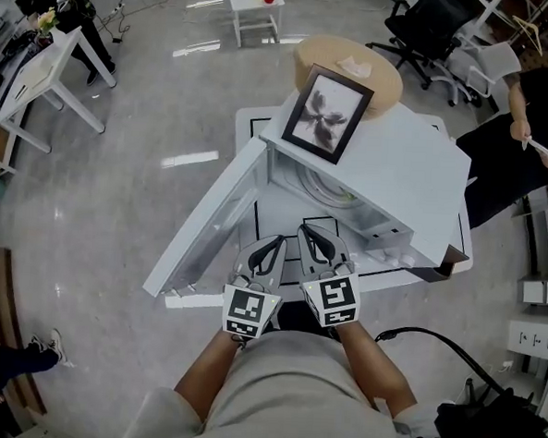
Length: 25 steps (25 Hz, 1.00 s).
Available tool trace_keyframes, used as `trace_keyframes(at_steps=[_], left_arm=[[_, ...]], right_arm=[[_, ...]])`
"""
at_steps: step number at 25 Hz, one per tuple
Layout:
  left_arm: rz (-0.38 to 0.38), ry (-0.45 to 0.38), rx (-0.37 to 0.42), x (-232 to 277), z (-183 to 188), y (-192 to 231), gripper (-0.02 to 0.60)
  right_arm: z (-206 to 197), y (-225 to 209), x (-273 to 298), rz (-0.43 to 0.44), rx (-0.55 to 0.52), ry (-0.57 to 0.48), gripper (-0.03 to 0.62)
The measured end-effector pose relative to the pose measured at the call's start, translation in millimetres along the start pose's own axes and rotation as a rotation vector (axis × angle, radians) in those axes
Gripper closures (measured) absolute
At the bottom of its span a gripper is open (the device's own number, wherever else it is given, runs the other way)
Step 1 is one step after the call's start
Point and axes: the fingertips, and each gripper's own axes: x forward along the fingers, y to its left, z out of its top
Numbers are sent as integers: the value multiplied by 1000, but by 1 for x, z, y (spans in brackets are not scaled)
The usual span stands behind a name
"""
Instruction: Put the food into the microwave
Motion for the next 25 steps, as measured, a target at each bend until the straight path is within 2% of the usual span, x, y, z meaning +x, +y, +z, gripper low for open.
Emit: trace_keyframes(at_steps=[15, 25], left_arm=[[-12, 0, 0, -4, -2, 4, 574], [-29, 6, 5, 0, -3, 2, 574]], right_arm=[[11, 6, -1, -15, -77, -20, 582], [9, 0, -3, -30, -63, -19, 582]])
